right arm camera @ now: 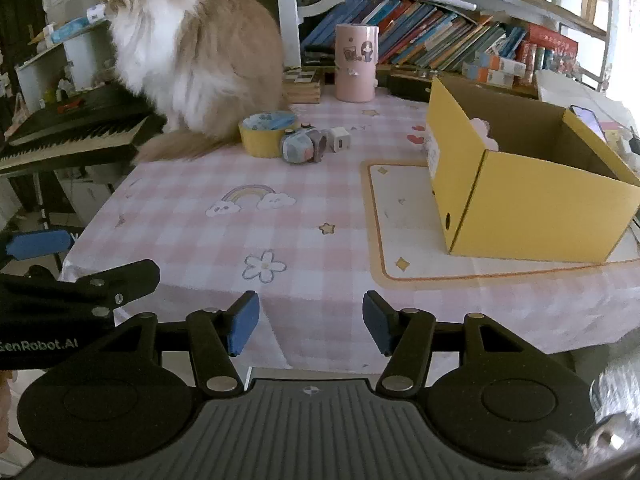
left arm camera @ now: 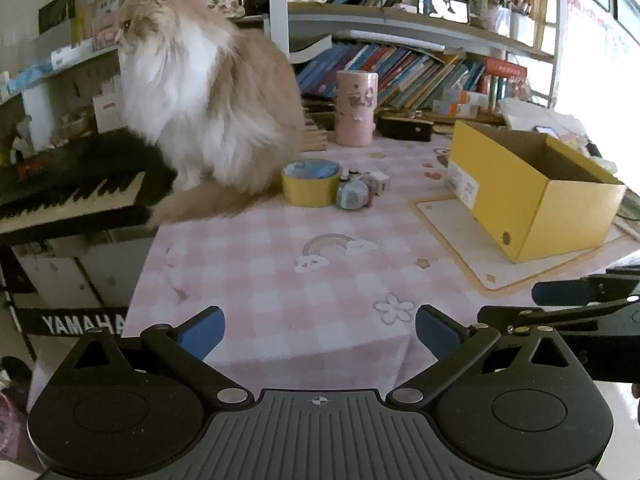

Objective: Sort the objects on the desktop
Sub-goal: 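Close right tool on light blue toy truck while left tool approaches yellow tape roll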

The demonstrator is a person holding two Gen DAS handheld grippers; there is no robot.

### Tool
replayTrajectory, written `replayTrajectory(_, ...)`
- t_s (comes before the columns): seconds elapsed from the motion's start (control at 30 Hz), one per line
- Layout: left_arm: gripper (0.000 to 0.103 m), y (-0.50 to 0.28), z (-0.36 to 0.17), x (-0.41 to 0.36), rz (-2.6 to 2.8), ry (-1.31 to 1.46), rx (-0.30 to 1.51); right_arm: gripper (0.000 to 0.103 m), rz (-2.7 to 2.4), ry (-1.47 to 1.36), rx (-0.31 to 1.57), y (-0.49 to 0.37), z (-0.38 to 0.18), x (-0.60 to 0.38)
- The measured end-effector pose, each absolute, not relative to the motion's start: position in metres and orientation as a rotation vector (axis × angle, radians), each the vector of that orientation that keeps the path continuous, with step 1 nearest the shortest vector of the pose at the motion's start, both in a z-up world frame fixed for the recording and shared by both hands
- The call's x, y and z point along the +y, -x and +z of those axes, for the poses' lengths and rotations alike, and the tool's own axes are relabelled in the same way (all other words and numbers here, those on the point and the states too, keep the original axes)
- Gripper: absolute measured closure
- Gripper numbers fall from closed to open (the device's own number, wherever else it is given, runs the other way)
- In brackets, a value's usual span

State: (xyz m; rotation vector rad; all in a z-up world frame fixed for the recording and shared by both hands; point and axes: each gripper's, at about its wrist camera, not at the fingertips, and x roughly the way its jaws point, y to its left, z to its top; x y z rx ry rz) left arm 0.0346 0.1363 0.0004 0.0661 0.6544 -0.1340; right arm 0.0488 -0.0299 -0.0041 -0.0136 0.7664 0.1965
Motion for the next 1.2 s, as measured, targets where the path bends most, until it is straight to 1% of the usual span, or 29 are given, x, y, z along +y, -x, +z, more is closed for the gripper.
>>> replayTrajectory(0.63,0.000,-0.126,-0.001,0.112,-0.031,-0.026,0.680,0.044,0.268,0.037,0.779,-0.153,-0.004,-0.057)
replayTrajectory(0.8,0.000,-0.143,0.000,0.108,-0.003,-0.018,0.683,0.043,0.289,0.043,0.774,-0.176,-0.003,-0.061)
replayTrajectory(1.0,0.000,-0.159,-0.001,0.108,0.044,-0.006,0.691,0.038,0.316,0.050,0.775,-0.199,-0.005,-0.061)
replayTrajectory(1.2,0.000,-0.170,-0.005,0.110,0.088,0.000,0.710,0.038,0.350,0.064,0.786,-0.222,-0.011,-0.056)
